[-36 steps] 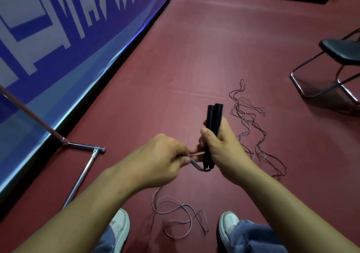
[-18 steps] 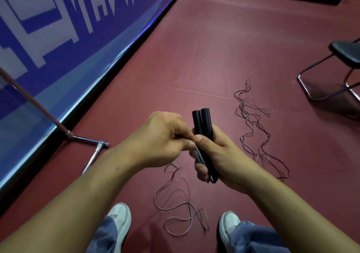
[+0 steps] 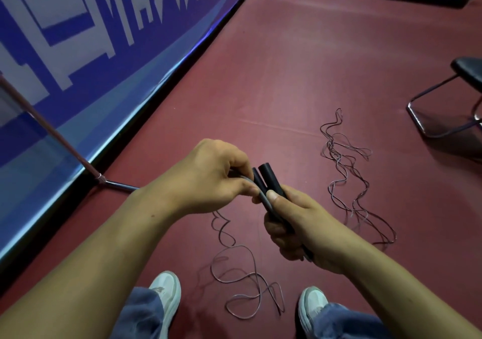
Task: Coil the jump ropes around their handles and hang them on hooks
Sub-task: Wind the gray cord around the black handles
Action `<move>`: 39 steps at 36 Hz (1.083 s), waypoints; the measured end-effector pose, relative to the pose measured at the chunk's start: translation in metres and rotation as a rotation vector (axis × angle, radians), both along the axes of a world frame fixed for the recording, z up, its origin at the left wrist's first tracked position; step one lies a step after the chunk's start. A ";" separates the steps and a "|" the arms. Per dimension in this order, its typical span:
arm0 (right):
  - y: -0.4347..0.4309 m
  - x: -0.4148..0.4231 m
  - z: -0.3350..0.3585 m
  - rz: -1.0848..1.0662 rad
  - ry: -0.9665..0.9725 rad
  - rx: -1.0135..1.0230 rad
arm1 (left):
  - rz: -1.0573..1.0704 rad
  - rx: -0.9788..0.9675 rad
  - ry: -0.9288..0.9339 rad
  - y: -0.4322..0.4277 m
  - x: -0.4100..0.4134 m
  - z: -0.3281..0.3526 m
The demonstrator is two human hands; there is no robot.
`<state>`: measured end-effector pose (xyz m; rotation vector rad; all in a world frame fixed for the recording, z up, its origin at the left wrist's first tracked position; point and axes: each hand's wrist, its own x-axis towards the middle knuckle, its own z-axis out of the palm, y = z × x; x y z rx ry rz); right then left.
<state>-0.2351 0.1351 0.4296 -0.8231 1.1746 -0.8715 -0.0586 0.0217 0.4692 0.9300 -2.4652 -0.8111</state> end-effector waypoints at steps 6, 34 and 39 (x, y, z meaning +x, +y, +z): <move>0.008 -0.003 0.003 0.057 -0.015 0.034 | 0.033 0.094 0.046 -0.001 0.007 0.004; 0.020 0.006 0.008 0.126 0.089 0.032 | 0.044 0.418 0.043 -0.004 0.028 0.002; 0.017 0.008 -0.001 0.164 0.340 -0.081 | 0.056 0.411 0.014 -0.005 0.027 0.004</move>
